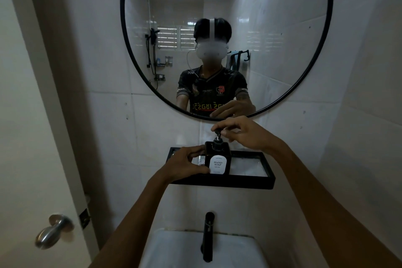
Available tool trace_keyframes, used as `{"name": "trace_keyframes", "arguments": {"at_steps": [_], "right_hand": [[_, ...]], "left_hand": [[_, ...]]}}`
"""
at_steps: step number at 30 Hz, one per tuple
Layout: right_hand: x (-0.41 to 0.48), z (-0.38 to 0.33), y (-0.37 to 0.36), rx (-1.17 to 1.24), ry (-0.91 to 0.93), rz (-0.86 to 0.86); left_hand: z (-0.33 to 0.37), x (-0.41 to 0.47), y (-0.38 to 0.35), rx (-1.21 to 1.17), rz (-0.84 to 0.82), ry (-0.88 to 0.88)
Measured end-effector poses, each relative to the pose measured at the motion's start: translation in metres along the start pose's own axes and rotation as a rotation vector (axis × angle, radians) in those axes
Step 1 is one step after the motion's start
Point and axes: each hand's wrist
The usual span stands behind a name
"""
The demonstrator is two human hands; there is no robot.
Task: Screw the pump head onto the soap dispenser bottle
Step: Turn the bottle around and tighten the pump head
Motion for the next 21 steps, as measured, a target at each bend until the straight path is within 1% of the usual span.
{"name": "trace_keyframes", "arguments": {"at_steps": [9,21], "right_hand": [[0.0003,0.0033,0.0008,0.014,-0.017,0.034],[0.0026,0.0046,0.0019,-0.004,-0.02,0.028]], "left_hand": [[-0.0008,-0.0007,0.0004,0.009,0.003,-0.007],[0.0003,-0.0006,0.0002,0.017,0.004,0.007]]}}
Point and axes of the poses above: each hand's wrist, its own x-axis towards the middle knuckle, its own y-axis out of the back of the hand, z = x × y, and after that the axes turned 6 degrees about -y, right-handed
